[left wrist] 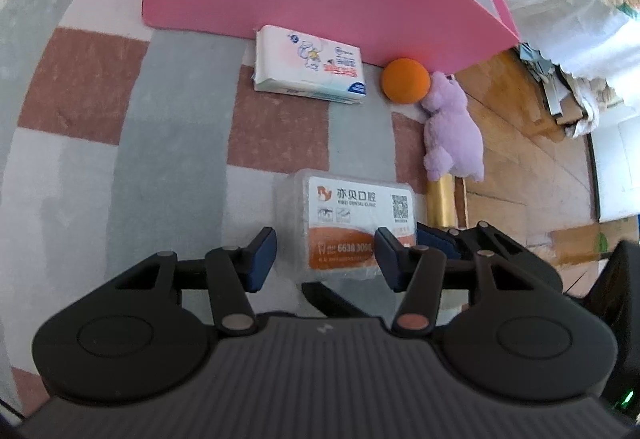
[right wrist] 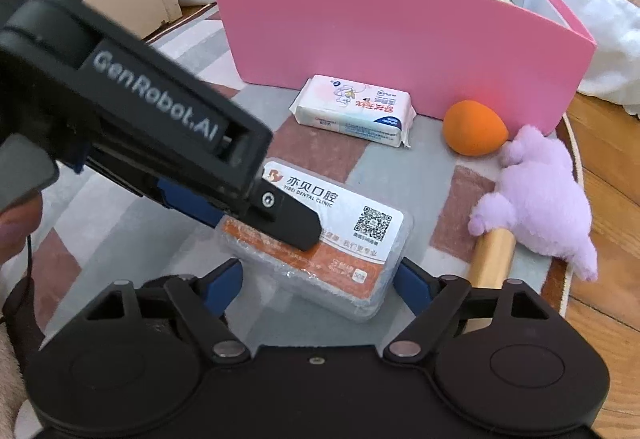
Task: Organize objects
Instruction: 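Move the left tool to the orange-labelled dental box and grasp it, then carry the dental box with the left tool into the pink box and release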
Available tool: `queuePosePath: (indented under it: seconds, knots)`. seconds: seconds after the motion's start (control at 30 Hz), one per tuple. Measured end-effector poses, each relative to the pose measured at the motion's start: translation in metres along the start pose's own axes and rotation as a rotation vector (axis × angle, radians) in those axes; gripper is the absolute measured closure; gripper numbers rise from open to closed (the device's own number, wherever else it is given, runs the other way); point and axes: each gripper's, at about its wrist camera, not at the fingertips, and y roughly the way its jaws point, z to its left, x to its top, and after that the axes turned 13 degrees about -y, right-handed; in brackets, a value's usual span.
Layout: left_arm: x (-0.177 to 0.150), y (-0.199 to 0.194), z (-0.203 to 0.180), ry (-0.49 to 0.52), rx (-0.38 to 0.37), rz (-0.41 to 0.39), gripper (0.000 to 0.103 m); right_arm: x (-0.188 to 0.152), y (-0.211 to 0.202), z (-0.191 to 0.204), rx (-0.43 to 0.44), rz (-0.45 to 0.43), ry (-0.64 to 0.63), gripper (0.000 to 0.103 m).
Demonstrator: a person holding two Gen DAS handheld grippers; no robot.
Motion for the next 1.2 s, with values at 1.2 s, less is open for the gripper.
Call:
queuePosePath:
  seconds: [1.2]
  knots:
    - [0.084,-0.155,-0.117,0.133,-0.02,-0.169,0.05,0.152,-0.139,-0.031,-0.098,-0.118,-0.194,0.021]
